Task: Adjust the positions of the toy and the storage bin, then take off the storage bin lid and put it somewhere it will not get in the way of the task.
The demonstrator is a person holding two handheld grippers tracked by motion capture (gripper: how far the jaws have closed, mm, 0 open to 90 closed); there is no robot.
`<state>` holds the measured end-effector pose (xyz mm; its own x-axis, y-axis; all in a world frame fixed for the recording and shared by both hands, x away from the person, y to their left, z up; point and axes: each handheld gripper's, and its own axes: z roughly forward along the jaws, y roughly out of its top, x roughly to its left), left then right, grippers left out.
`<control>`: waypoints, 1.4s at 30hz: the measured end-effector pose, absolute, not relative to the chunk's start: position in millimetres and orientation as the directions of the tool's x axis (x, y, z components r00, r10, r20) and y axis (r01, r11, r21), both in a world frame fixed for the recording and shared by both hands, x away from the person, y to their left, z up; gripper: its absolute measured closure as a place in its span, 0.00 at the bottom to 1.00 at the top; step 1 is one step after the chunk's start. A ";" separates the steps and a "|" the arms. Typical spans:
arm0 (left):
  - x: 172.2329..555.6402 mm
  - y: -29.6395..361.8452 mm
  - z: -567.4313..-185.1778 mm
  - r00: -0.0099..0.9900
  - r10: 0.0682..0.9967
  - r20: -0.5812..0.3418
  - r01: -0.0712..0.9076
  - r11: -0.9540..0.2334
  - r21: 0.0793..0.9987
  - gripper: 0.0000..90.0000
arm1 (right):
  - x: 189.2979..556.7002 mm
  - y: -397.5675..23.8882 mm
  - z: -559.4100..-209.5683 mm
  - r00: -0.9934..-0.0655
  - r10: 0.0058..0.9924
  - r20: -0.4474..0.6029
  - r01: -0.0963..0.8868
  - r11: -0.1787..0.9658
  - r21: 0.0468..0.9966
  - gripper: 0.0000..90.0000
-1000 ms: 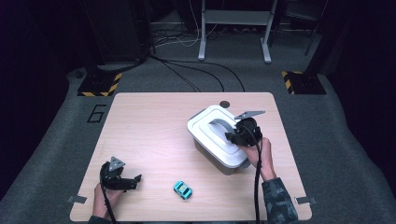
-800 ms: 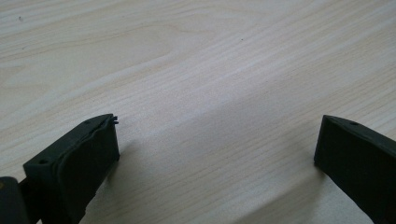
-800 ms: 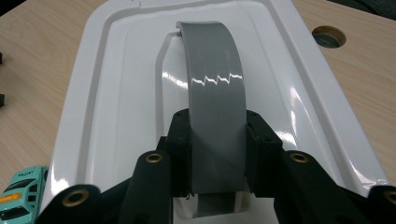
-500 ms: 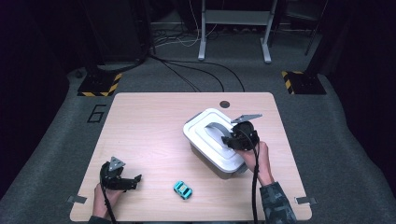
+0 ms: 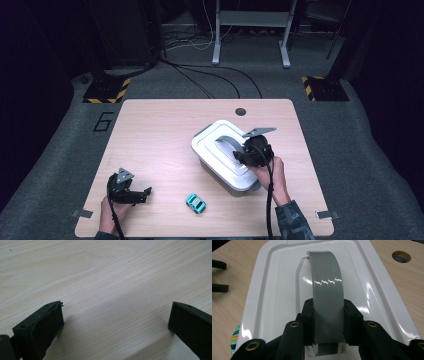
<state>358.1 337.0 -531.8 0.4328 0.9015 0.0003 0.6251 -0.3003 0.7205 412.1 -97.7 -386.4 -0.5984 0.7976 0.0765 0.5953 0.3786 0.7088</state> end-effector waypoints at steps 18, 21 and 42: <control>357.8 337.2 -531.5 0.437 0.900 0.002 0.626 -0.305 0.718 0.00 | 411.6 -90.0 -383.0 -0.607 0.793 0.054 0.579 0.395 0.713 0.63; 357.8 337.4 -531.2 0.439 0.899 0.000 0.628 -0.307 0.715 0.00 | 417.8 -83.4 -378.2 -0.619 0.785 0.033 0.566 0.416 0.712 0.57; 357.8 337.1 -531.6 0.436 0.900 0.001 0.626 -0.304 0.718 0.00 | 429.8 -70.8 -373.8 -0.647 0.762 -0.022 0.529 0.470 0.707 0.74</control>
<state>357.8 337.1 -531.6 0.4358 0.9001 0.0007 0.6262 -0.3037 0.7180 429.8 -70.8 -373.8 -0.6473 0.7619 -0.0217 0.5291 0.4697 0.7067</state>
